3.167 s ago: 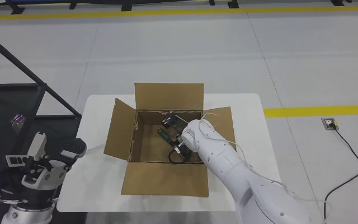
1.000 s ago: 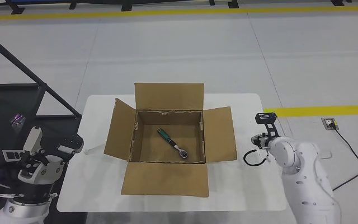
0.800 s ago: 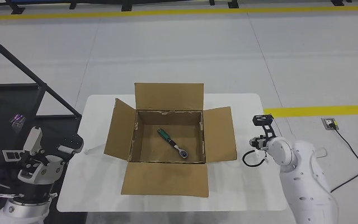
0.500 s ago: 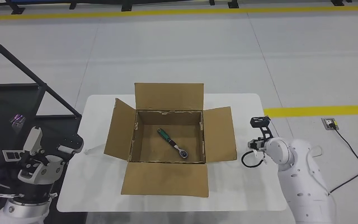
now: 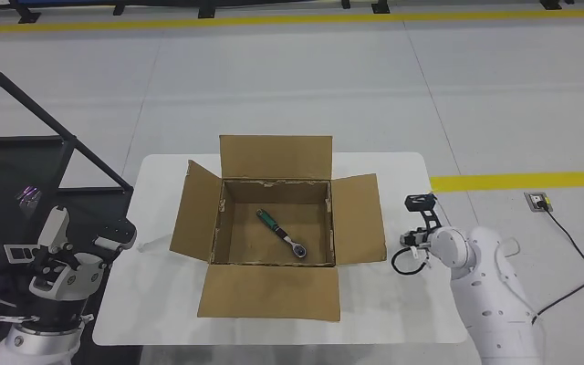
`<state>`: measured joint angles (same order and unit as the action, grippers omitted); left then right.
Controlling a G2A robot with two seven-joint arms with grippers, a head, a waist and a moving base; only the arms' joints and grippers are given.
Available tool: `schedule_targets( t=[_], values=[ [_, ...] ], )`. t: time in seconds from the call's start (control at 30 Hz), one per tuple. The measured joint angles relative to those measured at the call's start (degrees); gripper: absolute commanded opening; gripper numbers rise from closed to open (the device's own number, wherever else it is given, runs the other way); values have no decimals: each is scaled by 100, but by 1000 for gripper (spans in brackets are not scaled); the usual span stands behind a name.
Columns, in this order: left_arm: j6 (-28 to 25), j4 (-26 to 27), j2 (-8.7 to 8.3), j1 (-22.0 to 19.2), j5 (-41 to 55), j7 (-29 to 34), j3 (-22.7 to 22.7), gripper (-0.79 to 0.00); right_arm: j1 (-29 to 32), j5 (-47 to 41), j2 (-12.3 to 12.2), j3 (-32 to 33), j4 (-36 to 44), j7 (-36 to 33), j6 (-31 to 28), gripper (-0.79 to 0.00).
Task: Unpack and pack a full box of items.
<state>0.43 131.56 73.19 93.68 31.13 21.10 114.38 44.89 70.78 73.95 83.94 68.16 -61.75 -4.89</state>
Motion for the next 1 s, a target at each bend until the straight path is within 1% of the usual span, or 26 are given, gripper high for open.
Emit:
schedule_targets(
  t=[0.03,0.07,0.13,0.23,0.33,0.4,0.47,0.53,0.57,0.63,0.73,0.8,0.9,1.0],
  values=[
    [0,0,0,0,0,0,0,0,0,-14,-3,-2,-6,5,8,-188],
    [0,0,0,0,0,0,0,0,6,-29,-7,-1,-1,10,27,0],
    [0,0,0,0,0,0,0,0,30,-33,-16,9,54,16,67,0],
    [0,0,0,0,0,0,0,0,129,71,-41,66,405,60,262,0],
    [2,-1,0,1,-2,0,-3,0,376,378,-76,139,1402,-23,596,0],
    [64,-5,-5,14,-3,40,-37,0,589,716,-97,132,2377,-233,821,0],
    [96,-12,-11,30,-17,69,-51,0,695,1108,-104,-31,3357,-531,892,0],
    [72,-25,-13,62,-67,73,-63,0,654,1361,-94,-293,4072,-734,780,0],
    [48,-34,-13,88,-89,71,-72,0,565,1486,-83,-522,4424,-847,625,0],
    [11,-43,-12,128,-106,53,-74,0,327,1621,-50,-951,4714,-1005,349,0],
    [-28,-36,-7,196,-59,-2,-29,0,-285,1533,59,-1781,4481,-1143,-61,0],
    [-71,-19,-1,243,12,-63,30,0,-805,1154,184,-2369,3956,-1073,-291,0],
    [-155,1,10,312,126,-162,127,0,-1579,556,414,-3147,2818,-870,-457,0],
    [-193,6,16,347,185,-223,185,0,-2224,-234,697,-3805,1490,-460,-682,0]
  ],
)
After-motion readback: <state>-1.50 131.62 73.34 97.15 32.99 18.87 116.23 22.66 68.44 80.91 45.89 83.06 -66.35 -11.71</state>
